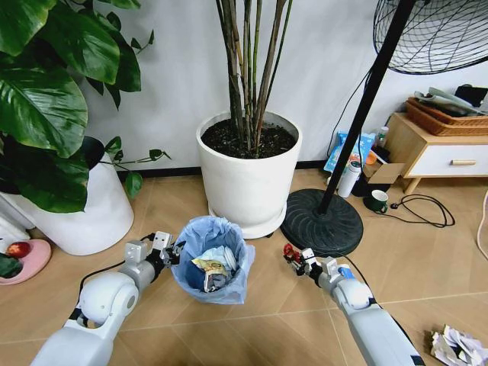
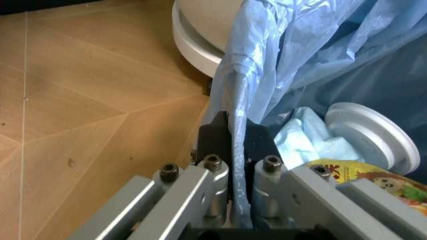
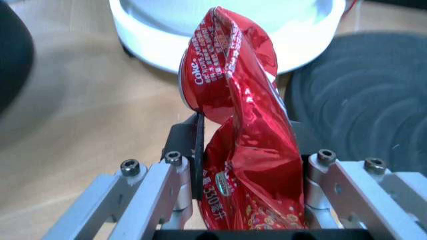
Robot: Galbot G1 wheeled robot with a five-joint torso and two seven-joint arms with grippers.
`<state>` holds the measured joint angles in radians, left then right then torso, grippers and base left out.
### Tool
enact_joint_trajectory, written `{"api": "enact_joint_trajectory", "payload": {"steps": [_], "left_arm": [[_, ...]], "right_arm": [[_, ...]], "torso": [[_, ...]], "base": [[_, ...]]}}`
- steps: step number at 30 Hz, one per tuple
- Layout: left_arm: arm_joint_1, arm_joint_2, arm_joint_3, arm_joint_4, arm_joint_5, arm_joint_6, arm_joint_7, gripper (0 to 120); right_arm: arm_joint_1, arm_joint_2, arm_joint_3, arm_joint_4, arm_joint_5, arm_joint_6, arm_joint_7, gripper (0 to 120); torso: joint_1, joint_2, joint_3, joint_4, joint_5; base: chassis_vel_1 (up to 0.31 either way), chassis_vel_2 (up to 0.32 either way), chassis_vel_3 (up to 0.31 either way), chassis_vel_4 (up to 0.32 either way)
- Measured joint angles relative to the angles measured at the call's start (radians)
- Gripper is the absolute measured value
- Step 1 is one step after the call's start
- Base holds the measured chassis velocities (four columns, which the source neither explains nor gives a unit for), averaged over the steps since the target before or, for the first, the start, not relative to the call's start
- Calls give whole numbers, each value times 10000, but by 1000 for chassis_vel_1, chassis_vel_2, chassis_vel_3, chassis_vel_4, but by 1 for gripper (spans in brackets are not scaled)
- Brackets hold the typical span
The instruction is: Pick up the trash bin and place the garbage on the floor into it.
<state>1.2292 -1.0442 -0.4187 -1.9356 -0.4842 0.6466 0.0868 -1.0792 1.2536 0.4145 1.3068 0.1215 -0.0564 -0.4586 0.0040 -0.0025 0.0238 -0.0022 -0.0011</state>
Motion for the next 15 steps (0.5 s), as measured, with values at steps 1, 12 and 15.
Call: {"api": "enact_joint_trajectory", "payload": {"steps": [1, 12, 15], "left_arm": [[0, 0, 0, 0, 0, 0, 0, 0], [58, 116, -54, 113, 64, -16, -38, 0], [57, 176, 3, 121, 66, -17, -34, 0]], "right_arm": [[0, 0, 0, 0, 0, 0, 0, 29], [-1232, -140, 635, 2926, 546, -180, 160, 29], [-1910, -204, 742, 4289, 627, -290, 265, 29]], "torso": [[0, 0, 0, 0, 0], [0, 0, 0, 2, 1], [0, 0, 0, -1, 2]], "base": [[0, 0, 0, 0], [0, 0, 0, 0], [0, 0, 0, 0]]}}
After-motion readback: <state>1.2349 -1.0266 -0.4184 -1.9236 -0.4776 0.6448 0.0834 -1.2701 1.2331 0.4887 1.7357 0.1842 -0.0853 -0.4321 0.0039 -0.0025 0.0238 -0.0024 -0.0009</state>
